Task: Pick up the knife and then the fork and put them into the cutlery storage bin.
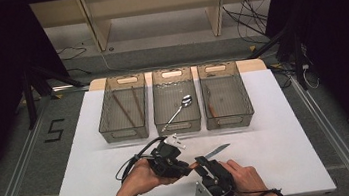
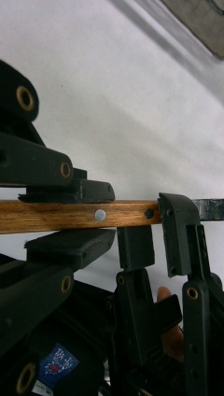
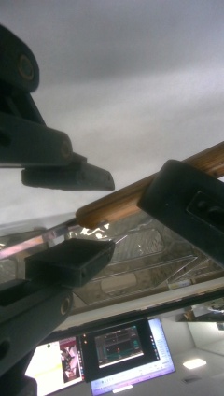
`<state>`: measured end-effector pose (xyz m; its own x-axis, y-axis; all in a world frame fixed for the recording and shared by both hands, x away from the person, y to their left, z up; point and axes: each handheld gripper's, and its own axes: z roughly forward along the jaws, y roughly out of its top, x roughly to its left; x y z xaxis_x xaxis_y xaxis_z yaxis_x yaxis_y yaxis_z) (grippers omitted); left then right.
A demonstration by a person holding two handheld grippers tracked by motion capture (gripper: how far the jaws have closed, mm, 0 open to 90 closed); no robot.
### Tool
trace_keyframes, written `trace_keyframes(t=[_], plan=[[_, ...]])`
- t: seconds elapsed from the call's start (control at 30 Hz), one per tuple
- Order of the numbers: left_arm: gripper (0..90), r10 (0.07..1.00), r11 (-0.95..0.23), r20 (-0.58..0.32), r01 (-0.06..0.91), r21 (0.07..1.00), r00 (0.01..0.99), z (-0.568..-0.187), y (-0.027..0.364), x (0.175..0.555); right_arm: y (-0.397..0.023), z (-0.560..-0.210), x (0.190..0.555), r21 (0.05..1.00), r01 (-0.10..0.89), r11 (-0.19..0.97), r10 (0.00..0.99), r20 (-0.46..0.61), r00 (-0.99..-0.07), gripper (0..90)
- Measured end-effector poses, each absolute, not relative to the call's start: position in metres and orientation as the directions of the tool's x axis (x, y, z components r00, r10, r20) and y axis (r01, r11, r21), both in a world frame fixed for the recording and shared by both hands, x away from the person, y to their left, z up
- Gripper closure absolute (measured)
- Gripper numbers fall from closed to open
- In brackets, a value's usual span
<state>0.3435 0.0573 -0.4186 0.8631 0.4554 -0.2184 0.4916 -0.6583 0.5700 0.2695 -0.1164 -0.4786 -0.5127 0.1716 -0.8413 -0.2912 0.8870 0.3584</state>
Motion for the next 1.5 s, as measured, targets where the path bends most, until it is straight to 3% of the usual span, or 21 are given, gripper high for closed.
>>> trace_keyframes(t=[0.6,0.8,1.03,1.3,1.5], plan=[[74.1,0.434,-0.649,-0.256,0.497,0.576,0.864,-0.415,0.063,0.345,-0.114,-0.484,0.265,0.213,-0.355,0.910,0.035,-0.893,-0.448,80.9],[54.0,0.476,-0.605,-0.240,0.513,0.609,0.846,-0.407,0.075,0.347,-0.118,-0.480,0.266,0.214,-0.338,0.916,0.046,-0.896,-0.441,81.3],[40.6,0.533,-0.535,-0.225,0.531,0.657,0.816,-0.392,0.101,0.351,-0.128,-0.476,0.271,0.200,-0.316,0.927,0.046,-0.900,-0.434,81.3],[31.8,0.617,-0.419,-0.206,0.539,0.731,0.759,-0.388,0.139,0.351,-0.144,-0.461,0.279,0.271,-0.271,0.924,0.126,-0.882,-0.453,81.3],[28.0,0.666,-0.354,-0.177,0.516,0.780,0.725,-0.403,0.162,0.343,-0.162,-0.435,0.297,0.427,-0.187,0.884,0.287,-0.814,-0.504,81.3]])
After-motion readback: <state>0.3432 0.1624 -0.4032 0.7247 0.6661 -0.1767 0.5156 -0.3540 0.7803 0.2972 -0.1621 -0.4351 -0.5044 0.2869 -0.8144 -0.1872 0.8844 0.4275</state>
